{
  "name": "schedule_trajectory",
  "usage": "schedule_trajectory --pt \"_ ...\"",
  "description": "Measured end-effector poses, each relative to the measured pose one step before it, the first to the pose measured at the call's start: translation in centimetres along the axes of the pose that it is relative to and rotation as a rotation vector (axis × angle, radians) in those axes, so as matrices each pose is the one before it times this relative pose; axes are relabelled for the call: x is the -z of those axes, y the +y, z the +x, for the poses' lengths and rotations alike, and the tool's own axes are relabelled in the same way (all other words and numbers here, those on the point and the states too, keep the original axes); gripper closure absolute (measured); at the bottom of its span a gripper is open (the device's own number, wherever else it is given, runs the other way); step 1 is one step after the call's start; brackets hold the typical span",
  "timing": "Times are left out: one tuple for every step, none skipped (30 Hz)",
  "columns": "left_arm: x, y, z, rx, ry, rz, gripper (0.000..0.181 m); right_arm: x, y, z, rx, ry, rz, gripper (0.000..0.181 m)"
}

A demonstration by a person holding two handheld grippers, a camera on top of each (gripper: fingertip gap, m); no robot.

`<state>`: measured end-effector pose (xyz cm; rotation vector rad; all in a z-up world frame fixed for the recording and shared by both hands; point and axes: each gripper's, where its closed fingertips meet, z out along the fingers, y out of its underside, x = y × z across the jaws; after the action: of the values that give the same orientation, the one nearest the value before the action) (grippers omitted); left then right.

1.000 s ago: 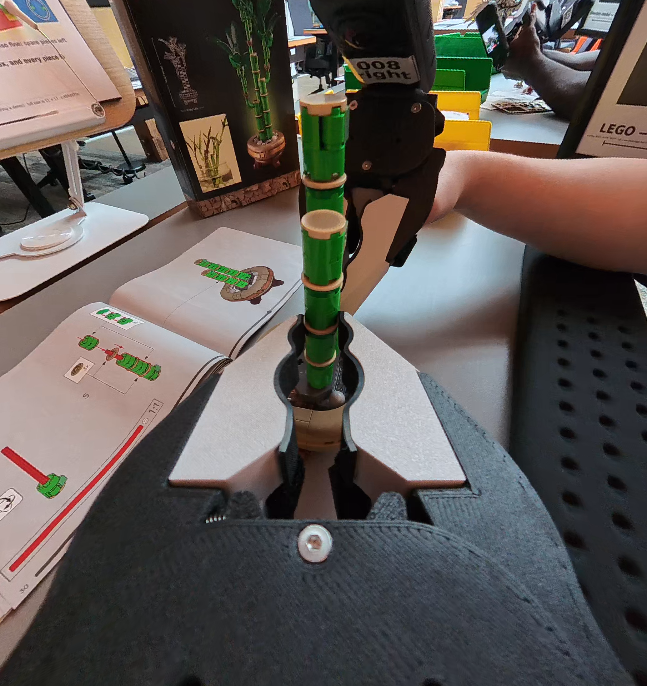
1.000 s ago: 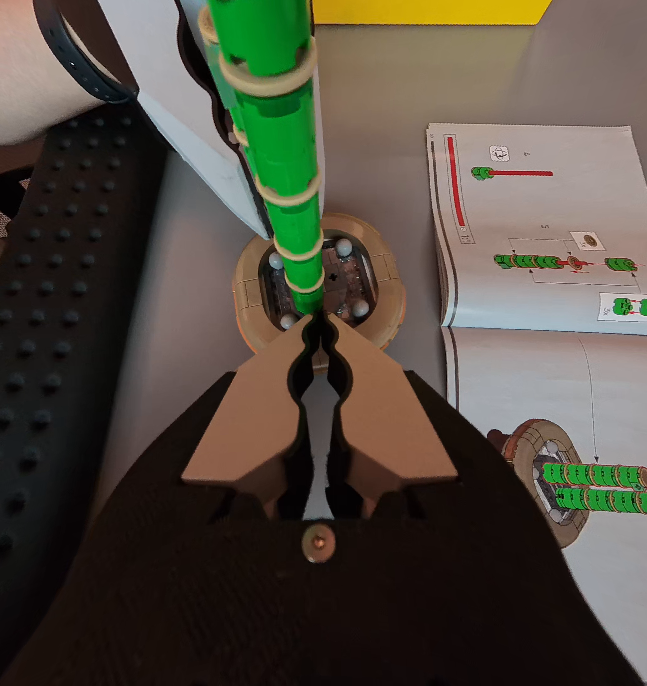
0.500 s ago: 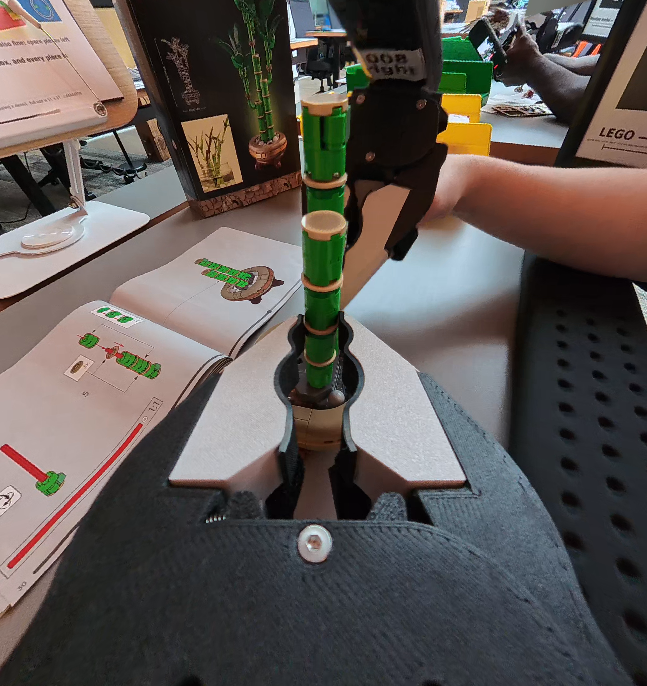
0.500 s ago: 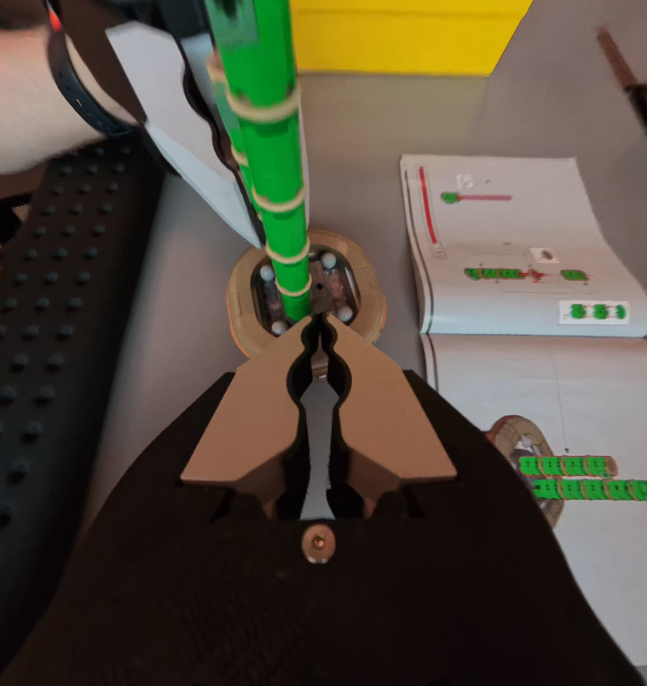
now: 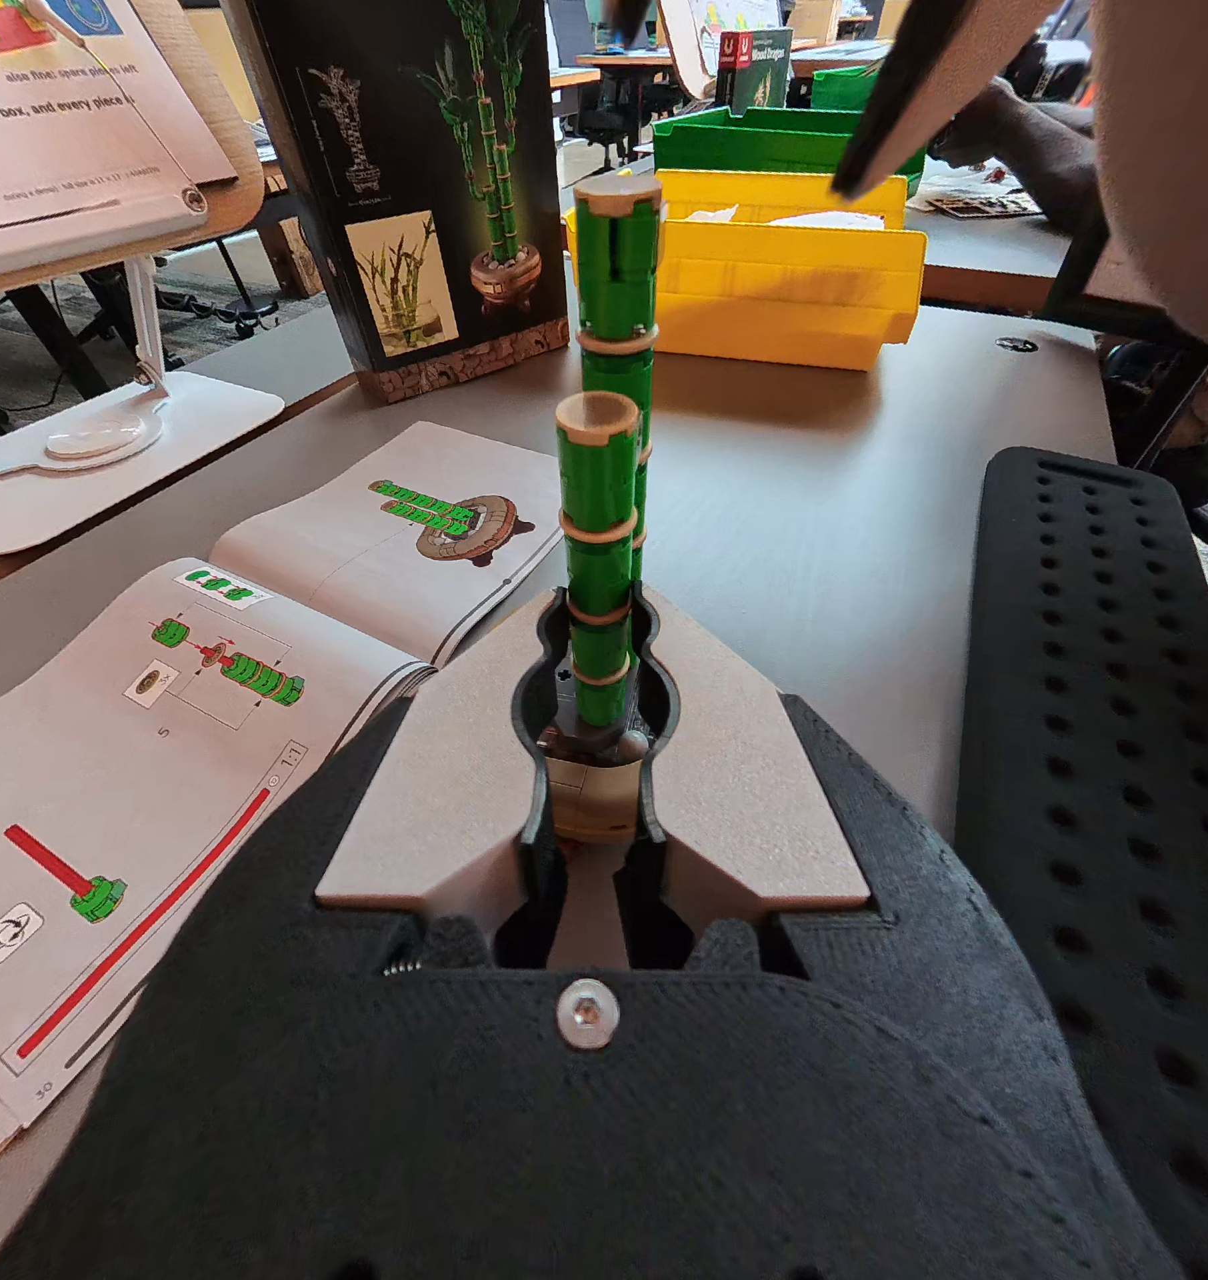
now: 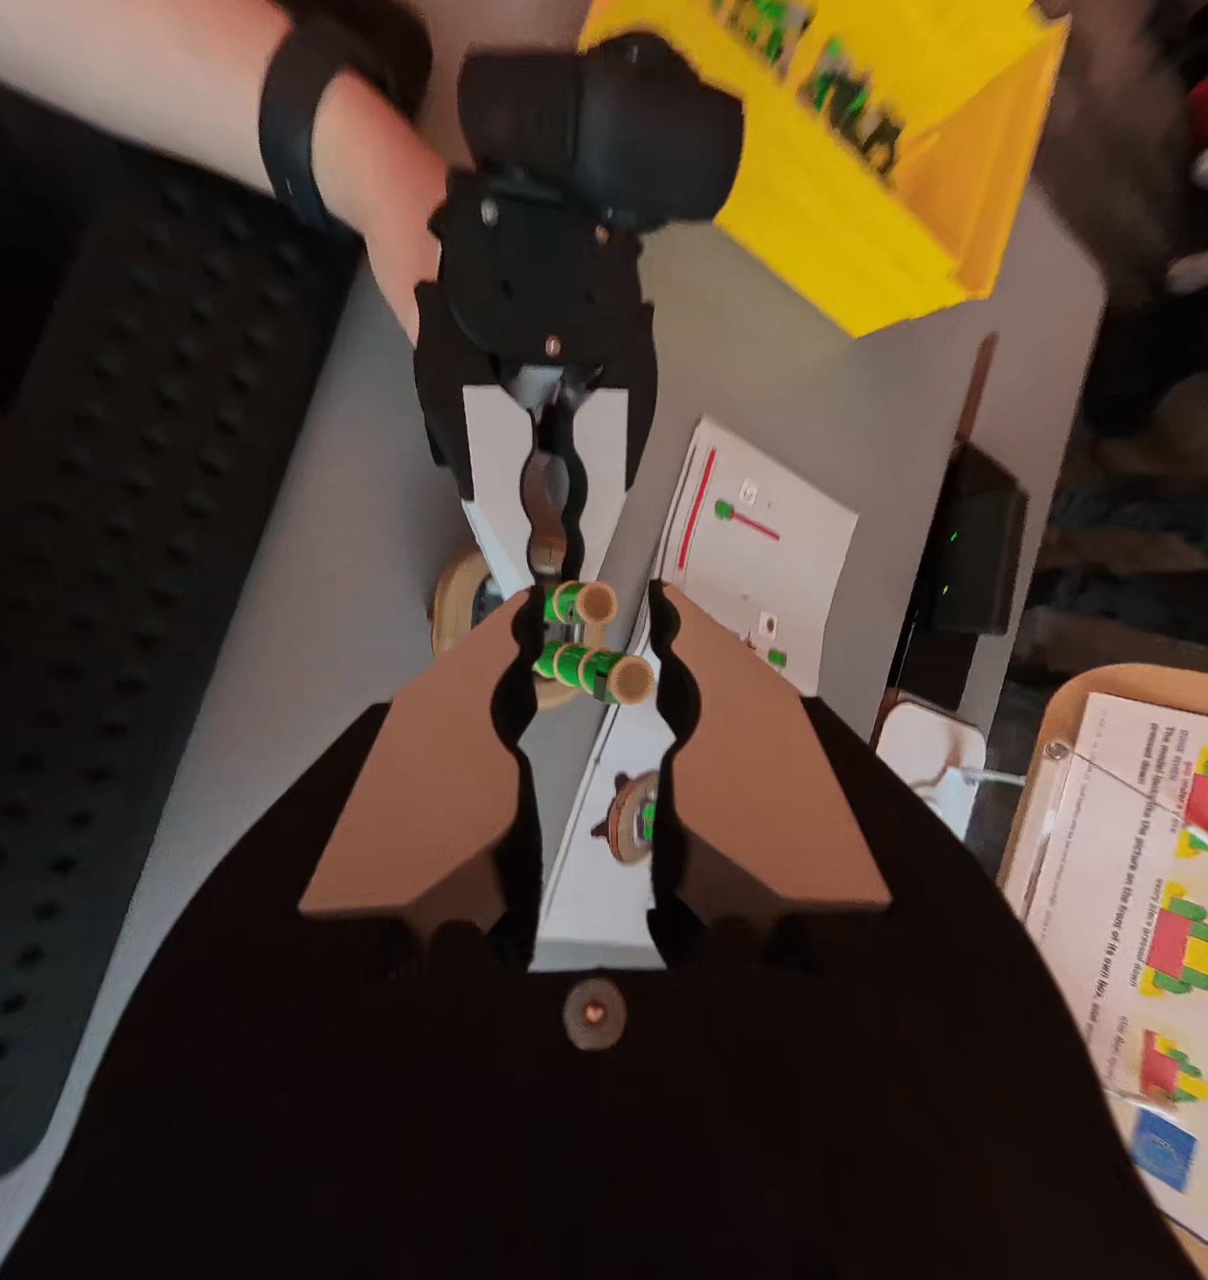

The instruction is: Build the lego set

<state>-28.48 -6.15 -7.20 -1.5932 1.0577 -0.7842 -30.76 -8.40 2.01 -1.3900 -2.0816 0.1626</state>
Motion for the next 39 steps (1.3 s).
schedule_trajectory --pt "0.017 0.004 -0.003 0.0 -0.0012 0.0 0.165 -0.654 0.545 0.17 0.0088 -0.027 -0.0755 0.151" --pt "0.01 -0.002 0.0 0.0005 -0.0006 0.0004 0.165 -0.613 0.476 0.256 -0.0038 -0.0221 -0.0621 0.151" --pt "0.024 0.011 -0.005 0.0006 -0.0005 0.0005 0.165 -0.554 0.341 0.111 -0.0124 -0.0303 -0.0454 0.151" --pt "0.011 -0.001 -0.011 0.0009 -0.0001 0.0004 0.165 -0.476 0.281 0.07 -0.0176 -0.03 -0.0364 0.153" --pt "0.005 0.01 0.007 0.0004 0.0006 0.0001 0.165 -0.387 0.138 0.11 -0.0161 -0.0218 -0.0253 0.152" --pt "-0.009 -0.004 0.005 -0.0005 0.0003 0.0001 0.165 -0.292 -0.037 -0.104 -0.0096 -0.0269 -0.013 0.15" --pt "-0.016 -0.002 -0.001 0.0004 0.0008 -0.0002 0.165 -0.219 -0.075 -0.173 -0.0048 -0.0239 -0.0084 0.15" --pt "0.001 -0.008 -0.017 0.0007 0.0007 -0.0002 0.165 -0.162 -0.065 -0.054 -0.0027 -0.013 -0.0071 0.151" --pt "-0.019 0.004 -0.013 0.0012 0.0011 0.0001 0.165 -0.165 -0.011 0.013 -0.002 -0.0069 -0.0089 0.151" --pt "-0.004 0.003 -0.014 0.0018 0.0013 0.0006 0.165 -0.168 0.066 -0.011 -0.0008 -0.0075 -0.0122 0.152" --pt "-0.003 -0.001 -0.009 0.0012 0.0013 0.0009 0.165 -0.192 0.043 0.012 -0.0023 -0.0044 -0.0114 0.153" --pt "-0.011 -0.007 -0.004 0.0005 0.0008 0.0004 0.165 -0.184 0.072 0.018 0.0005 -0.0053 -0.0136 0.154" --pt "-0.011 0.001 0.005 0.0 0.0007 -0.0003 0.165 -0.198 0.089 0.075 0.0011 -0.001 -0.0136 0.156" --pt "-0.004 -0.001 -0.014 -0.001 -0.0001 -0.0009 0.165 -0.18 0.191 -0.03 0.0023 -0.0063 -0.0179 0.158" --pt "0.007 0.006 -0.001 -0.0007 -0.0004 -0.0004 0.165 -0.158 0.204 0.032 0.0017 -0.0023 -0.0179 0.159" --pt "0.004 0.007 -0.015 0.0003 -0.0009 0.0004 0.165 -0.126 0.072 0.003 0.0019 -0.0029 -0.0068 0.16" --pt "0.013 0.004 0.006 0.0007 0.0 0.0008 0.165 -0.072 -0.055 -0.119 0.0008 -0.0094 0.0025 0.162" --pt "0.022 0.005 -0.031 0.0005 -0.001 0.0001 0.165 -0.056 -0.084 -0.121 0.0023 -0.009 0.0053 0.163" --pt "0.027 0.009 -0.016 0.0 -0.0003 -0.0001 0.165 -0.036 -0.072 0.015 0.0021 0.0009 0.0056 0.163" --pt "0.016 0.014 -0.017 0.0009 0.0005 0.0001 0.165 -0.009 -0.027 -0.024 -0.0001 -0.0022 0.0028 0.164" --pt "0.006 0.002 0.02 0.0012 0.002 0.0008 0.166 -0.002 0.025 -0.01 -0.0005 -0.0021 0.0002 0.164" --pt "-0.019 0.005 -0.019 0.0004 -0.0006 0.0 0.165 -0.011 0.001 0.02 -0.0007 -0.0009 0.0008 0.164" --pt "-0.003 0.002 0.0 -0.002 -0.0002 -0.0011 0.165 -0.006 0.023 -0.033 -0.003 -0.004 0.0001 0.164" --pt "-0.004 0.015 0.008 -0.0022 0.0005 -0.0013 0.165 -0.012 0.023 -0.017 0.0005 -0.001 -0.0008 0.164" --pt "-0.004 0.015 0.0 -0.0015 -0.0002 -0.0005 0.165 -0.014 0.023 -0.026 0.0035 0.0007 -0.0005 0.164" --pt "-0.012 0.022 0.038 -0.0011 0.0014 -0.0004 0.165 -0.017 0.032 -0.067 0.0036 -0.0005 -0.0008 0.164" --pt "-0.006 0.004 0.031 -0.0016 0.0014 0.0004 0.165 0.011 0.023 -0.068 0.0 -0.0022 -0.0003 0.164" --pt "-0.018 0.005 0.017 -0.0026 -0.0003 0.0 0.165 -0.009 0.047 0.014 0.0002 0.0011 -0.001 0.164" --pt "-0.02 -0.001 -0.02 -0.002 -0.0019 -0.0004 0.165 0.001 0.024 0.006 -0.0005 0.0002 0.002 0.165" --pt "-0.016 -0.001 -0.007 -0.001 -0.0005 -0.0003 0.165 -0.006 0.062 0.016 -0.001 0.0002 -0.0001 0.164" --pt "-0.031 -0.003 0.006 0.0013 0.0005 0.0004 0.165 0.002 0.071 -0.007 -0.0014 -0.0006 -0.001 0.165" --pt "-0.035 -0.01 0.0 0.0013 -0.0002 0.0001 0.165 -0.01 0.008 0.01 0.0014 0.003 0.0015 0.165" --pt "0.007 0.015 0.003 -0.0032 0.0002 -0.0011 0.165 0.011 -0.027 -0.066 0.0021 0.0001 0.0021 0.165" --pt "0.031 0.012 0.057 -0.0037 0.0029 -0.0004 0.165 0.005 -0.039 -0.091 0.0038 -0.0011 -0.0003 0.165" --pt "0.012 0.005 0.047 -0.0019 0.001 0.0006 0.165 -0.007 -0.008 -0.034 0.0045 0.0019 -0.0034 0.165" --pt "0.019 0.001 -0.007 -0.0016 -0.0012 0.0012 0.165 0.002 -0.021 -0.018 -0.0003 -0.0006 -0.0044 0.165" --pt "0.011 0.007 0.005 -0.0005 -0.0002 0.0013 0.165 -0.014 -0.022 -0.005 -0.0008 -0.0016 -0.0042 0.165" --pt "0.022 0.005 -0.014 0.0026 -0.0006 0.001 0.165 -0.01 -0.047 0.03 0.0017 0.001 -0.003 0.164" --pt "0.039 0.009 -0.008 0.0025 0.0005 0.001 0.166 -0.012 -0.072 -0.016 -0.0001 -0.0016 -0.0013 0.165"
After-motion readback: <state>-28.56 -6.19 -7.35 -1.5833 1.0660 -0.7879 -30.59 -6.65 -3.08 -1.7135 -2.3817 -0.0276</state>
